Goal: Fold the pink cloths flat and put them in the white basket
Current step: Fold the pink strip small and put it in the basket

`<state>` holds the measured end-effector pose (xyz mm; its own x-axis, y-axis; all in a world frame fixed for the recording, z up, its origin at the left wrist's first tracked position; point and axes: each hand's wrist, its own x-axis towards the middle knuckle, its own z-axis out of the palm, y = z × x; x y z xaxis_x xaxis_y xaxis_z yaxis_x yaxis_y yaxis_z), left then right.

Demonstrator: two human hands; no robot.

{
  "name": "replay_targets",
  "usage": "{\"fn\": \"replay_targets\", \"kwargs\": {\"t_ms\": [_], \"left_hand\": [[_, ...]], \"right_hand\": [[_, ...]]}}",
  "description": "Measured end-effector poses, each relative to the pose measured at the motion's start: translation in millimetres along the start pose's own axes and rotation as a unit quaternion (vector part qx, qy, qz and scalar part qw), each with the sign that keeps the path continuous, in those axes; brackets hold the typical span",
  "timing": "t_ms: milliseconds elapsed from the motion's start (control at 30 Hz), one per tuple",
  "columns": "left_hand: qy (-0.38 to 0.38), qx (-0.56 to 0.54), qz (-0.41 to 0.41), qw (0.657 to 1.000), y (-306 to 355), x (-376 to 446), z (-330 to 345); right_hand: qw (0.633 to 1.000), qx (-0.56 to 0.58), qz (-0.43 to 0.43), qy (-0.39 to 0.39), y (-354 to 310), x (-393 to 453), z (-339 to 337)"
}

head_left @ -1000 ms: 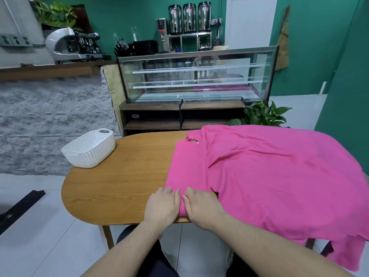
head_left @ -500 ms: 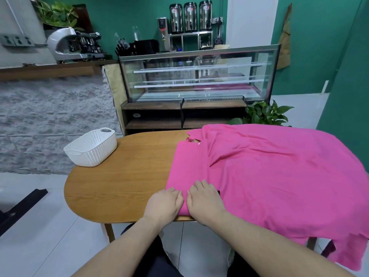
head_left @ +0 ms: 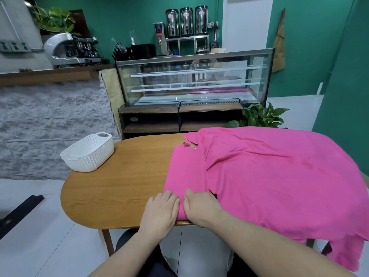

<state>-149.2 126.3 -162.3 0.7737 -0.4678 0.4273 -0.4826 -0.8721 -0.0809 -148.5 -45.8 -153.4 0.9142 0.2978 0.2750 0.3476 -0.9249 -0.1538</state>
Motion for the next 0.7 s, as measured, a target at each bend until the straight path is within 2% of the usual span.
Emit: {"fn": "replay_targets", "kwargs": {"t_ms": [133,233,267,367,400,533,567,700], "left_hand": [[0.024,-0.021,0.008,0.999,-1,-2,-1],[-0.015,-0.028,0.003,0.999,-3,9,-7],[-0.022,-0.036,-0.004,0.999,-3,12,-8],[-0.034,-0.069,-0.027,0.997,0,17,-12],[-0.062,-0.081,-0.049,0.994,1,20,-13],[-0.148,-0.102,-0.099,0.979,2,28,-21],[-0.149,-0.108,-0.091,0.979,1,27,-20],[-0.066,-0.081,-0.015,0.994,-6,16,-4]], "right_hand": [[0.999,0.009,0.024,-0.025,-1,6,-2],[0.999,0.036,0.029,-0.02,0,3,-9],[0.999,0.028,0.032,-0.005,0,3,-10],[0.993,-0.092,0.009,0.076,-2,-2,-4],[0.989,-0.107,0.001,0.1,-1,-3,0],[0.997,-0.062,-0.026,0.037,2,-4,3],[0.998,-0.044,-0.026,0.032,1,-3,0],[0.999,0.015,-0.007,0.028,2,-1,-3]]}}
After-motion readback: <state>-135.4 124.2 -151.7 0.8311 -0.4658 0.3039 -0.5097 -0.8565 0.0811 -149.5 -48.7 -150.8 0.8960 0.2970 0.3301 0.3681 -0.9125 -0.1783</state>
